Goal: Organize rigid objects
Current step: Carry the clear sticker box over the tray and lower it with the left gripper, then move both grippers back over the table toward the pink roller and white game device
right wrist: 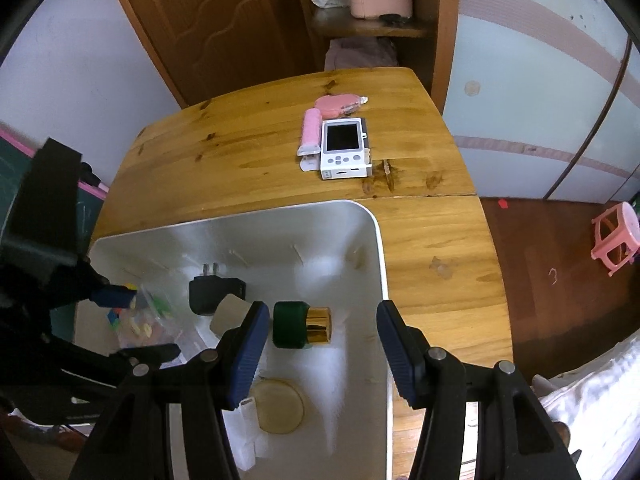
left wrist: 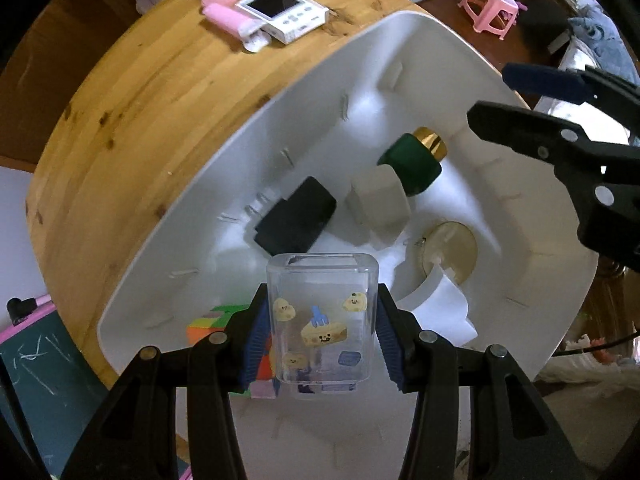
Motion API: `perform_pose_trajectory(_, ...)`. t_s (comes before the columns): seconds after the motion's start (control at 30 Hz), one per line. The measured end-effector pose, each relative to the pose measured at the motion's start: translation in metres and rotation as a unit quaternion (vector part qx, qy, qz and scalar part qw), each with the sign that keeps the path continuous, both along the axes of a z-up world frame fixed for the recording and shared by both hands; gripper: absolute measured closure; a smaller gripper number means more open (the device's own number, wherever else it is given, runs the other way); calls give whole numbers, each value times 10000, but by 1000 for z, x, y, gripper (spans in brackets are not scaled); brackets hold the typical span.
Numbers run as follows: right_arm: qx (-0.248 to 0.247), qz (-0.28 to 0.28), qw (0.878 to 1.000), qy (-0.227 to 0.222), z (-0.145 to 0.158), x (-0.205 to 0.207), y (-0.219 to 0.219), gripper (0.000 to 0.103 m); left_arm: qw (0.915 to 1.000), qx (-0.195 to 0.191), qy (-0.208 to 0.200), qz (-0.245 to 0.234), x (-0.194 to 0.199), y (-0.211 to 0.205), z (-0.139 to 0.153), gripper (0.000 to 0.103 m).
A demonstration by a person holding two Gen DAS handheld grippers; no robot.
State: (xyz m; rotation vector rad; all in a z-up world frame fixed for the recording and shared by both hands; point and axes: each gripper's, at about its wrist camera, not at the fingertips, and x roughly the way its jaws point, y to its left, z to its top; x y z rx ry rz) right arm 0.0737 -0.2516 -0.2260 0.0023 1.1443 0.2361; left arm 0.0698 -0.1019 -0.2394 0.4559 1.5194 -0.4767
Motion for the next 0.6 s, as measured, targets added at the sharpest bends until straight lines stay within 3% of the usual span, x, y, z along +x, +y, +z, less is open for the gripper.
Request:
perform_pose_trajectory(0.37,-161,117,9998,-66,0,-2,4,46,9999,93,39,102,5,0,-4,49)
perform_pose_trajectory(0.5,-171,137,9996,-152,4,-3,4,46,9999,99,34,111,5,3,-1,23)
perform_pose_trajectory(0.6,-195,157,9994,-247,10,-4,3,46,9999,65,-56,117,5,6,6,20)
